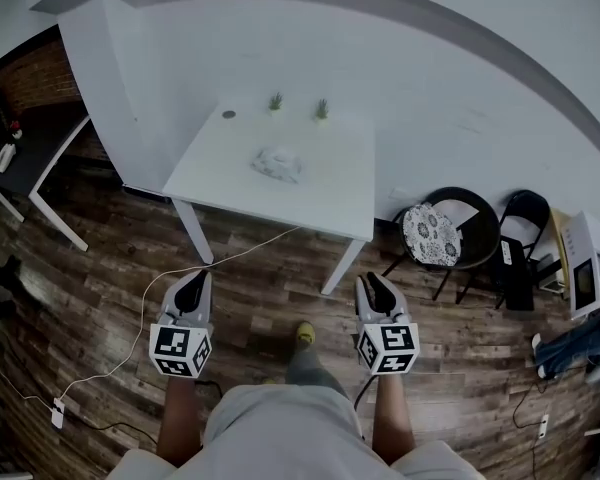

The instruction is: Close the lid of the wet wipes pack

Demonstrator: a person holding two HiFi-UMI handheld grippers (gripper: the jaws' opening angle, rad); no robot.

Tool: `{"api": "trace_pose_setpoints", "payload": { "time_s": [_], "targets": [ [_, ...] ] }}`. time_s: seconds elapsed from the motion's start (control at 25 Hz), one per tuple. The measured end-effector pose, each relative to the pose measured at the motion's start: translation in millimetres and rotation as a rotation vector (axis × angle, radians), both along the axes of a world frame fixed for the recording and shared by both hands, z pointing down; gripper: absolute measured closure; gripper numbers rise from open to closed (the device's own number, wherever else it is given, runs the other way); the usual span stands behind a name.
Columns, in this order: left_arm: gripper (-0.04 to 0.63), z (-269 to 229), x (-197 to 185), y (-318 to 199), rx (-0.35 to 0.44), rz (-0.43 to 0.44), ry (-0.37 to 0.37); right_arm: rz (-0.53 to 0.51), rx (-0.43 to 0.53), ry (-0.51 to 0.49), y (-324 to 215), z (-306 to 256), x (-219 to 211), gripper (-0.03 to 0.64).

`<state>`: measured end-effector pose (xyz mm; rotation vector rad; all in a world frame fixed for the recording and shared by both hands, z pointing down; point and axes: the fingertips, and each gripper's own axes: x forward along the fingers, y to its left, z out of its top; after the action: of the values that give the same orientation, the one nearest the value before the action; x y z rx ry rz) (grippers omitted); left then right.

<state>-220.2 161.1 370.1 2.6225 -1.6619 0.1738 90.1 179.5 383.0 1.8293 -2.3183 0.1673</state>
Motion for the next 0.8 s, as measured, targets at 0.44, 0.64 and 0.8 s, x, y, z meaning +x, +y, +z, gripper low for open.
{"api": "trace_pose_setpoints", "payload": {
  "time_s": [0.44,0.64,0.8],
  "targets": [
    [0.586,12,26,-97,-0.023,0.007,-0.006,-0.004,-0.015,-0.022,-97,12,23,0.531],
    [0.586,15,42,-147,-0.033,0.006,-0.016,-0.007,-0.016,-0.034,-150,14,41,0.53],
    [0.586,26,52,-187,-0.053,0.002,-0.028,-0.023,-0.034,-0.036,-193,26,48,0.531]
  ]
}}
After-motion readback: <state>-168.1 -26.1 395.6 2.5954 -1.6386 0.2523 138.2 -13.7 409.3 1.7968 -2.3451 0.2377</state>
